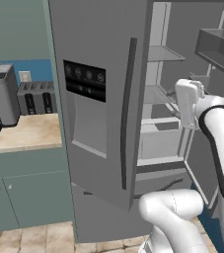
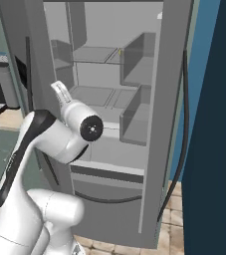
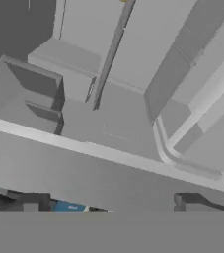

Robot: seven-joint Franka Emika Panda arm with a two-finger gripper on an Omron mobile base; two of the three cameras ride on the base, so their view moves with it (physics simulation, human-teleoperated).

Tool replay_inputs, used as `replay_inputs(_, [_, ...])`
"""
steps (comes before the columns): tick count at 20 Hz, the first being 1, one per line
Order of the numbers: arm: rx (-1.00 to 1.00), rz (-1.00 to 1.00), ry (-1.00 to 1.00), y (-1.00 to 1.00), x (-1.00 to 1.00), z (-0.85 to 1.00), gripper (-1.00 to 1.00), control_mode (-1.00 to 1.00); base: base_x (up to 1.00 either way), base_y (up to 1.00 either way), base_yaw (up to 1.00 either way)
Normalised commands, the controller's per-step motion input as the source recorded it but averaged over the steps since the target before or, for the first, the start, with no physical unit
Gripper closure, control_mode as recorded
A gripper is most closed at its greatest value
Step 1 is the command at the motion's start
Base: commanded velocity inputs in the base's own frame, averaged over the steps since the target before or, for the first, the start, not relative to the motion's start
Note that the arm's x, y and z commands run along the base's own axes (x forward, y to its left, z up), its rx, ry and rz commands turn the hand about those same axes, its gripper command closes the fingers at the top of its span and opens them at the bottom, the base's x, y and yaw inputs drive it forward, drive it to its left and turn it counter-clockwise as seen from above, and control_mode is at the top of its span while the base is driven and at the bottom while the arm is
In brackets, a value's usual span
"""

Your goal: There is a bowl on the dining counter. Grab a lemon wedge from the fridge and place it in the bowl. Then get the liquor bottle and glass cup from the cabinet and place them next to the bowl.

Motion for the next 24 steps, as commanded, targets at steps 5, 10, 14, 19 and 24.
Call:
replay_inputs(5, [0.16,0.0,0.17,0.0,0.62,-0.02,-1.0,-1.0,0.0,0.0,0.0])
replay_inputs(10, [0.13,0.0,0.13,0.01,0.56,-0.09,-1.0,-1.0,0.0,0.0,0.0])
replay_inputs(14, [0.08,0.0,0.06,0.13,0.37,-0.12,-1.0,-1.0,0.0,0.0,0.0])
replay_inputs(19, [0.05,0.0,0.01,0.24,0.22,-0.1,-1.0,-1.0,0.0,0.0,0.0])
replay_inputs(24, [0.01,0.0,0.0,0.33,0.05,-0.08,-1.0,-1.0,0.0,0.0,0.0])
